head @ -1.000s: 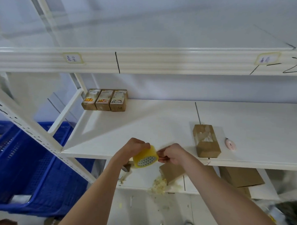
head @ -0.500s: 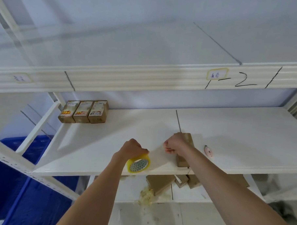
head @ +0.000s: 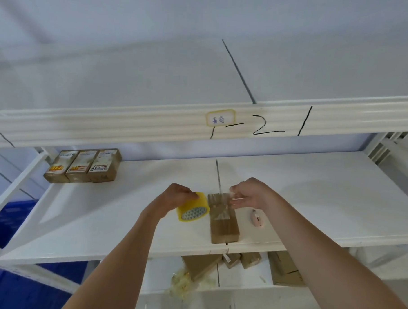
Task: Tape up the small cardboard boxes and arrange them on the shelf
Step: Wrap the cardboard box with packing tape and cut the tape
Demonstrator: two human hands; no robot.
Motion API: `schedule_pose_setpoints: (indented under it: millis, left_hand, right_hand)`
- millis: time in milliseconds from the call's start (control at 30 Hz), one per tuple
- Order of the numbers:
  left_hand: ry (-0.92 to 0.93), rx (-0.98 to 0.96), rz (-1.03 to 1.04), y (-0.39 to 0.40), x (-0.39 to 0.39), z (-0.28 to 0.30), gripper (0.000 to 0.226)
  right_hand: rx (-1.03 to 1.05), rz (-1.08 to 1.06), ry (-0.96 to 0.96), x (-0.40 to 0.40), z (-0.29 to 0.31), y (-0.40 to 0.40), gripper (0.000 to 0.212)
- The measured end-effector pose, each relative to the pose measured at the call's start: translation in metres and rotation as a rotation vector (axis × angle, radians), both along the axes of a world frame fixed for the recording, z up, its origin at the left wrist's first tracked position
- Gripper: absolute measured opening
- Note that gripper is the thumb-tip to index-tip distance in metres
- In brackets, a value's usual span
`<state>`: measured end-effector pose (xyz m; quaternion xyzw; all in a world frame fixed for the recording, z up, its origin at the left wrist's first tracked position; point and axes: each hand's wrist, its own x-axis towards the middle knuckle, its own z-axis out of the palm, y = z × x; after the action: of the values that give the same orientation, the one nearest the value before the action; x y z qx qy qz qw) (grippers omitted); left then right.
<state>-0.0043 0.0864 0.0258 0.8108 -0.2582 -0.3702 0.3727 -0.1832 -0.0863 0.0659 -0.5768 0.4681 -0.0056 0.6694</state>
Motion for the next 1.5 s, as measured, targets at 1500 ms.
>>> schedule_pose_setpoints:
  millis: [1500]
  left_hand:
    - [-0.572,0.545,-0.298,-0.033,-0.01,-0.047,0.079]
  right_hand:
    - [-0.124,-0.106,0.361,-0.001,-0.088,-0.013,0.008]
